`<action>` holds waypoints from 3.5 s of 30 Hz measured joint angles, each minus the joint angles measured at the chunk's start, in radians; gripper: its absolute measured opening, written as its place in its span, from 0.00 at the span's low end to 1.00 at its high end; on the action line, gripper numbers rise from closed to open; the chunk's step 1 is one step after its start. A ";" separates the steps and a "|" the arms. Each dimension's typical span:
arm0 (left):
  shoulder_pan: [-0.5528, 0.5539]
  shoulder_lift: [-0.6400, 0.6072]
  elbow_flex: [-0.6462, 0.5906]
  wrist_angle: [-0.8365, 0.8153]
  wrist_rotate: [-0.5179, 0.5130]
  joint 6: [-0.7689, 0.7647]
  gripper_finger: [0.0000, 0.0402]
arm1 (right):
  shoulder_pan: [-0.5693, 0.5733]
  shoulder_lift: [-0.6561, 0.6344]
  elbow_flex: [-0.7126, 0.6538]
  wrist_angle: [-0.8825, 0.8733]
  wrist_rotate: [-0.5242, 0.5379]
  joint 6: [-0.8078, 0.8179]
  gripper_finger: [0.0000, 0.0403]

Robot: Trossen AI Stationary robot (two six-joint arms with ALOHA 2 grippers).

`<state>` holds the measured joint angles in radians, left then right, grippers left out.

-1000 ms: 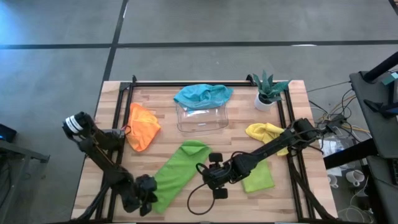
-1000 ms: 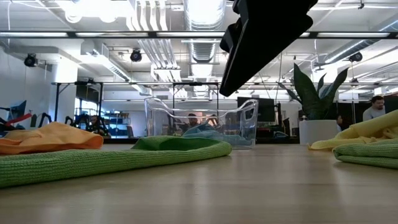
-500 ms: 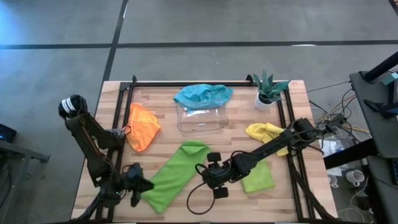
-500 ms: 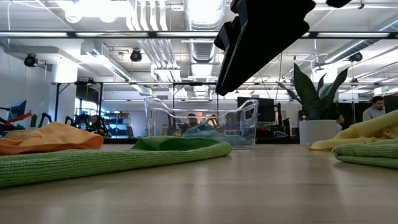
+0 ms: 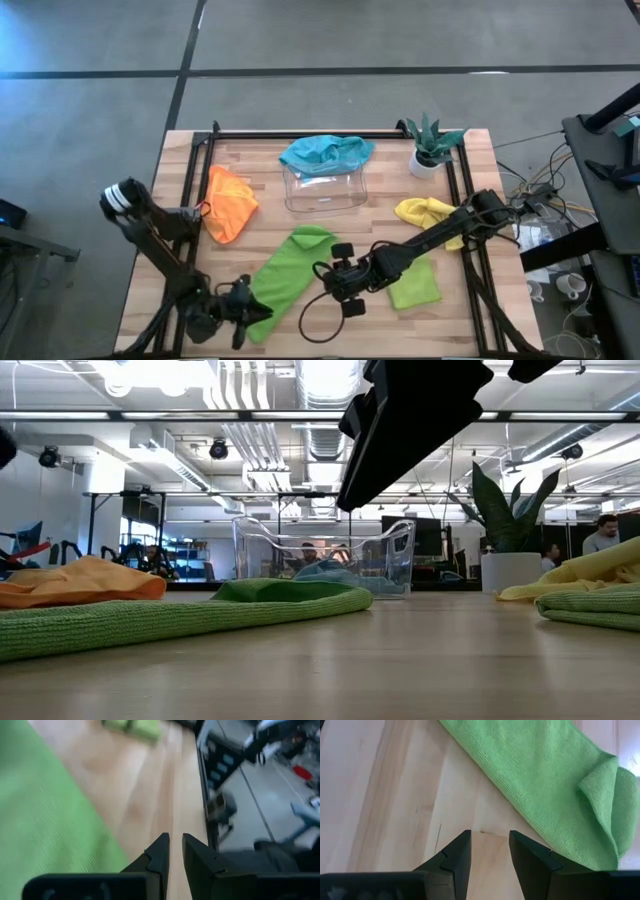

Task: Fold microfiber towels
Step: Fold the green microfiber cloth

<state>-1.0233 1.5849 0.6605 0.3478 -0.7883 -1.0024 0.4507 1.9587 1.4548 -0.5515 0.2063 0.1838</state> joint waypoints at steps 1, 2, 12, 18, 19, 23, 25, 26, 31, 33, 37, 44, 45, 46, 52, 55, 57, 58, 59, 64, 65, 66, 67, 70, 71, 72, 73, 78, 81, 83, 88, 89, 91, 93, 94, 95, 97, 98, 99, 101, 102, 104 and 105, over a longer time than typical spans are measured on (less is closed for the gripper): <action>-0.002 0.027 0.000 0.002 0.025 -0.031 0.09 | 0.000 0.000 0.000 0.005 -0.001 0.000 0.32; -0.003 0.047 -0.002 0.001 0.055 -0.081 0.09 | 0.001 0.000 0.000 0.006 -0.003 0.005 0.32; -0.033 0.086 -0.016 -0.005 0.315 -0.403 0.09 | -0.003 0.000 0.000 -0.011 0.005 0.042 0.33; -0.075 -0.051 -0.017 -0.049 0.278 -0.370 0.09 | -0.011 -0.003 0.000 -0.043 0.081 0.066 0.40; -0.081 -0.088 -0.013 -0.046 0.211 -0.303 0.09 | -0.013 -0.004 0.000 -0.042 0.084 0.064 0.42; -0.091 -0.171 0.000 0.047 -0.104 0.111 0.09 | -0.017 -0.004 0.000 -0.061 0.089 0.047 0.46; -0.076 -0.182 -0.005 0.107 -0.160 0.250 0.09 | -0.025 -0.008 0.000 -0.124 0.124 0.058 0.47; -0.063 -0.183 -0.009 0.119 -0.168 0.289 0.09 | -0.031 -0.013 0.000 -0.171 0.153 0.077 0.47; 0.027 -0.122 -0.010 0.122 -0.140 0.292 0.09 | -0.063 -0.025 -0.008 -0.254 0.188 0.139 0.44; 0.063 -0.081 -0.008 0.123 -0.078 0.258 0.09 | -0.074 -0.021 -0.023 -0.204 0.116 0.127 0.41; 0.099 -0.005 -0.011 0.124 -0.011 0.186 0.09 | -0.109 -0.002 -0.065 0.056 -0.010 0.058 0.28; 0.101 0.084 -0.015 0.116 0.039 0.026 0.09 | -0.162 0.117 -0.071 0.235 -0.013 0.000 0.04; 0.101 0.096 -0.015 0.115 0.049 0.002 0.09 | -0.167 0.137 -0.067 0.268 -0.004 -0.007 0.03; 0.100 0.111 -0.015 0.114 0.056 -0.020 0.09 | -0.172 0.156 -0.057 0.296 0.006 -0.016 0.03; 0.100 0.194 -0.016 0.113 0.189 -0.160 0.09 | -0.208 0.203 0.027 0.286 0.250 -0.095 0.02; 0.101 0.228 -0.019 0.116 0.219 -0.202 0.09 | -0.250 0.195 0.053 0.243 0.307 -0.128 0.02; 0.103 0.242 -0.019 0.121 0.231 -0.225 0.09 | -0.282 0.188 0.067 0.208 0.324 -0.141 0.02; 0.102 0.246 -0.021 0.120 0.237 -0.232 0.09 | -0.298 0.182 0.073 0.192 0.326 -0.140 0.02; 0.102 0.247 -0.022 0.120 0.250 -0.239 0.09 | -0.310 0.175 0.075 0.174 0.326 -0.139 0.02; 0.080 0.211 -0.023 0.117 0.288 -0.269 0.09 | -0.309 0.132 0.077 0.056 0.260 -0.133 0.02; 0.071 0.202 -0.023 0.115 0.296 -0.275 0.09 | -0.295 0.125 0.076 0.037 0.233 -0.126 0.02; 0.061 0.193 -0.023 0.113 0.304 -0.280 0.09 | -0.282 0.120 0.076 0.024 0.203 -0.114 0.02; 0.051 0.185 -0.023 0.113 0.308 -0.286 0.09 | -0.266 0.117 0.076 0.019 0.171 -0.098 0.02; 0.034 0.175 -0.020 0.113 0.304 -0.290 0.09 | -0.218 0.128 0.072 0.094 0.066 -0.068 0.02; 0.031 0.174 -0.020 0.113 0.299 -0.290 0.09 | -0.204 0.137 0.069 0.148 0.055 -0.068 0.02; 0.029 0.174 -0.020 0.113 0.297 -0.290 0.09 | -0.194 0.154 0.068 0.200 0.057 -0.068 0.02; 0.029 0.174 -0.020 0.113 0.293 -0.290 0.09 | -0.188 0.172 0.068 0.247 0.076 -0.070 0.02; 0.017 0.174 -0.018 0.120 0.283 -0.286 0.09 | -0.204 0.278 0.073 0.363 0.332 0.061 0.02; -0.005 0.174 -0.011 0.123 0.282 -0.284 0.09 | -0.227 0.316 0.074 0.375 0.451 0.155 0.02; -0.018 0.174 -0.010 0.122 0.273 -0.282 0.09 | -0.242 0.331 0.074 0.355 0.490 0.201 0.02; -0.029 0.174 -0.011 0.122 0.236 -0.278 0.09 | -0.264 0.315 0.073 0.259 0.408 0.236 0.02; -0.029 0.174 -0.011 0.122 0.232 -0.276 0.09 | -0.258 0.300 0.072 0.221 0.401 0.236 0.02; -0.029 0.174 -0.010 0.123 0.231 -0.273 0.09 | -0.235 0.267 0.070 0.138 0.398 0.237 0.02; -0.028 0.174 -0.010 0.126 0.230 -0.262 0.09 | -0.207 0.224 0.070 0.070 0.393 0.264 0.02; -0.027 0.174 -0.010 0.134 0.230 -0.250 0.09 | -0.196 0.203 0.070 0.044 0.393 0.300 0.02; -0.026 0.174 -0.010 0.142 0.230 -0.235 0.09 | -0.187 0.186 0.070 0.024 0.389 0.334 0.03; -0.025 0.173 -0.010 0.143 0.231 -0.207 0.09 | -0.181 0.162 0.069 0.012 0.355 0.408 0.05; -0.025 0.170 -0.010 0.141 0.232 -0.197 0.09 | -0.182 0.159 0.068 0.013 0.328 0.443 0.07; -0.025 0.166 -0.011 0.142 0.232 -0.192 0.09 | -0.184 0.157 0.068 0.024 0.297 0.474 0.09; -0.024 0.156 -0.011 0.142 0.232 -0.191 0.09 | -0.191 0.157 0.068 0.047 0.253 0.519 0.16; -0.024 0.153 -0.011 0.140 0.232 -0.190 0.09 | -0.191 0.158 0.067 0.067 0.241 0.532 0.20; -0.024 0.151 -0.012 0.138 0.231 -0.188 0.09 | -0.193 0.168 0.066 0.132 0.258 0.543 0.28; -0.024 0.150 -0.013 0.137 0.231 -0.187 0.09 | -0.193 0.169 0.061 0.159 0.286 0.543 0.32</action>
<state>-1.0473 1.7345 0.6480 0.4851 -0.5575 -1.1896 0.2581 2.1282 1.5155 -0.3930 0.4918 0.7265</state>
